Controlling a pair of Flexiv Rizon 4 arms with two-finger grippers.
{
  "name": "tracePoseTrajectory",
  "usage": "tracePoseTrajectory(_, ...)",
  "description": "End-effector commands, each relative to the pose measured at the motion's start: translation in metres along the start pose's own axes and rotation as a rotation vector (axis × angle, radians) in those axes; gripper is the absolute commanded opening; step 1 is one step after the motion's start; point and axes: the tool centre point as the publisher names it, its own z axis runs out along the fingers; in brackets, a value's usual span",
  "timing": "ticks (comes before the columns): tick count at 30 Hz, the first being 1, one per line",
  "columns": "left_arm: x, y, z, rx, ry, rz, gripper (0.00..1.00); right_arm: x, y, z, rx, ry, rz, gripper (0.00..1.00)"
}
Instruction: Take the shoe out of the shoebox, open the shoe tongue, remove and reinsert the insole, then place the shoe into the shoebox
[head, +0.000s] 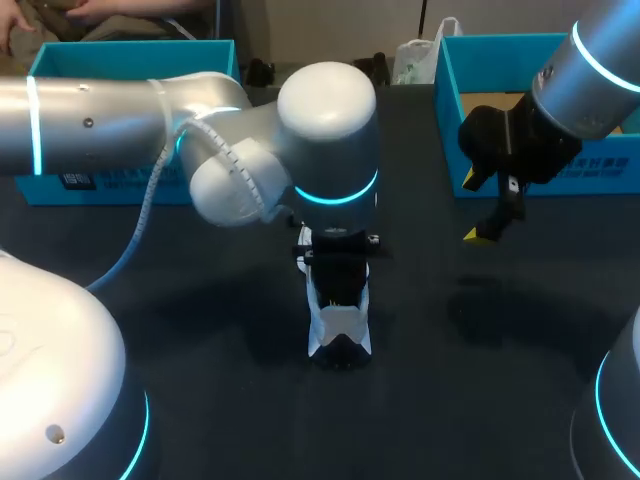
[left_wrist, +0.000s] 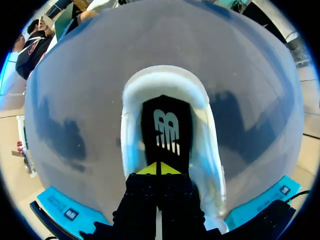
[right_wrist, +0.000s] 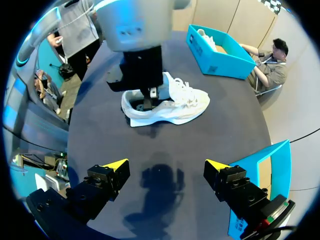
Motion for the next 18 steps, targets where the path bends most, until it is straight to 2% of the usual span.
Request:
tracePoseTrajectory(1, 0.010, -0.006, -0.016, -0.153, -0.022, -0.010, 0.00, 0.000, 0.000, 0.001, 0.003, -0.001, 0.001, 1.00)
tracePoseTrajectory(4, 0.010, 0.001, -0.020, -0.198, -0.028, -0.021, 0.00, 0.000, 0.000, 0.001, 0.003, -0.001, 0.001, 1.00)
tracePoseTrajectory(12, 0.016, 0.020, -0.025, -0.220, -0.022, -0.050, 0.00, 0.000, 0.000, 0.001, 0.003, -0.001, 0.001, 1.00)
tracePoseTrajectory(13, 0.016, 0.023, -0.026, -0.219, -0.020, -0.052, 0.27, 0.000, 0.000, 0.001, 0.003, -0.001, 0.001, 1.00)
tracePoseTrajectory(17, 0.016, 0.027, -0.027, -0.212, -0.002, -0.050, 0.98, 0.000, 0.000, 0.001, 0.003, -0.001, 0.001, 1.00)
tracePoseTrajectory(18, 0.016, 0.025, -0.028, -0.206, 0.000, -0.045, 1.00, 0.000, 0.000, 0.001, 0.003, -0.001, 0.001, 1.00)
